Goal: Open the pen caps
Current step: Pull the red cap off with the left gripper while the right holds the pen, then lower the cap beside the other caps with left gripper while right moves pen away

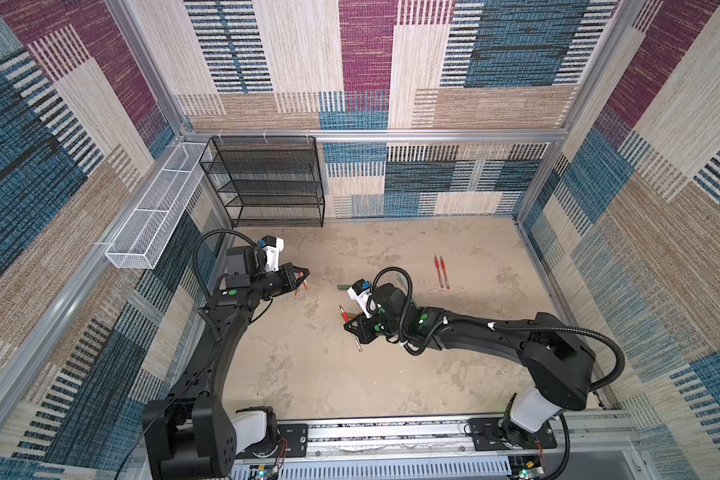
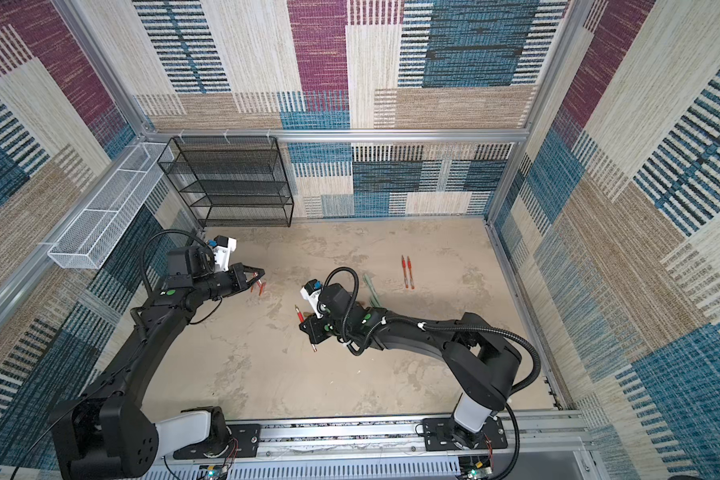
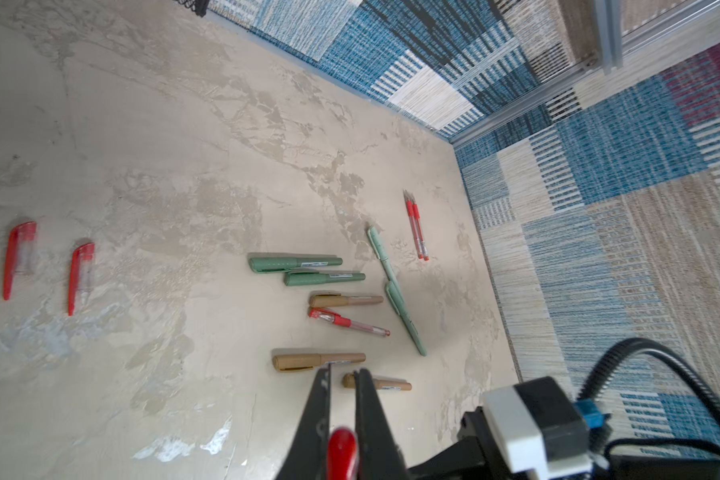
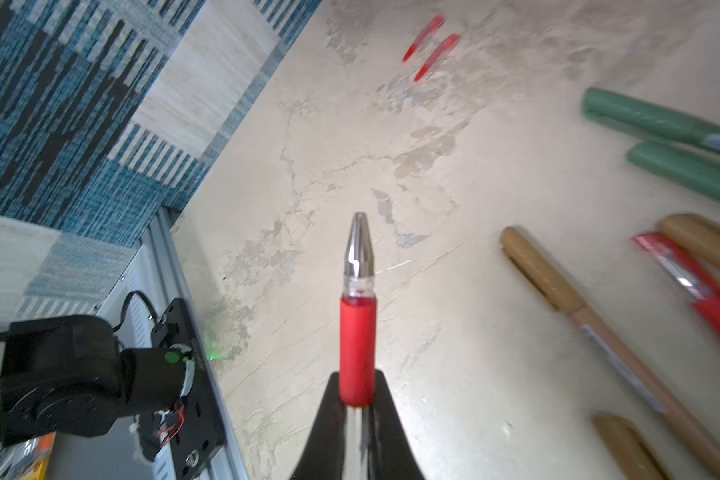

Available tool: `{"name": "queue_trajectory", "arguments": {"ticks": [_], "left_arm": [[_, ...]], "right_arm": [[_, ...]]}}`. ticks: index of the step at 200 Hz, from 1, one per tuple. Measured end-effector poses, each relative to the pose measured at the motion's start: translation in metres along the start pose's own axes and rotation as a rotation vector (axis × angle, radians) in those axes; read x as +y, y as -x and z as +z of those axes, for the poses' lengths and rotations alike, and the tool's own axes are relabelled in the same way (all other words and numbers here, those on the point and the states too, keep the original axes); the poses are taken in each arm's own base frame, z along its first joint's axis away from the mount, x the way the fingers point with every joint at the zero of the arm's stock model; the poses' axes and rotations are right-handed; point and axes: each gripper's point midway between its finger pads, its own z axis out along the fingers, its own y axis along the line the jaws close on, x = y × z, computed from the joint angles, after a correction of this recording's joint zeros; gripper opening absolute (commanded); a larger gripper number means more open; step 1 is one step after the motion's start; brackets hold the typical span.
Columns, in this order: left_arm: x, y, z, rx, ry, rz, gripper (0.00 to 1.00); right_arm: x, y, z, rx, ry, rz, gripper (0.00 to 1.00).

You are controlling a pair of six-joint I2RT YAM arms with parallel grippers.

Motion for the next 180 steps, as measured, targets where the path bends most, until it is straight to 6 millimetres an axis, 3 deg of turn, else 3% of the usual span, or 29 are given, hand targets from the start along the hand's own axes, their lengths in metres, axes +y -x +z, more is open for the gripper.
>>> {"name": "queue_trajectory", "arguments": {"ticks": [22,72,118,180], "left_arm": [[0.010,0.003,0.011,0.020,0.067,0.037,0.00],[0.041,-0.017,0.055,0.200,0.236,0.141,0.00],[0.088,-0.030,0.090,0.350,0.406,0.178,0.00],[0.134,-0.042,0.114,0.479,0.544,0.184,0.02]], "right_arm": [[-0.012,0.006,-0.019,-0.038,-0.040,0.024,0.00],[-0.044,0.012,-0.062,-0.106,-0.168,0.062,0.00],[-0.067,0.006,-0.098,-0.149,-0.265,0.079,0.00],[-0.077,-0.001,-0.124,-0.186,-0.301,0.088,0.00]]}}
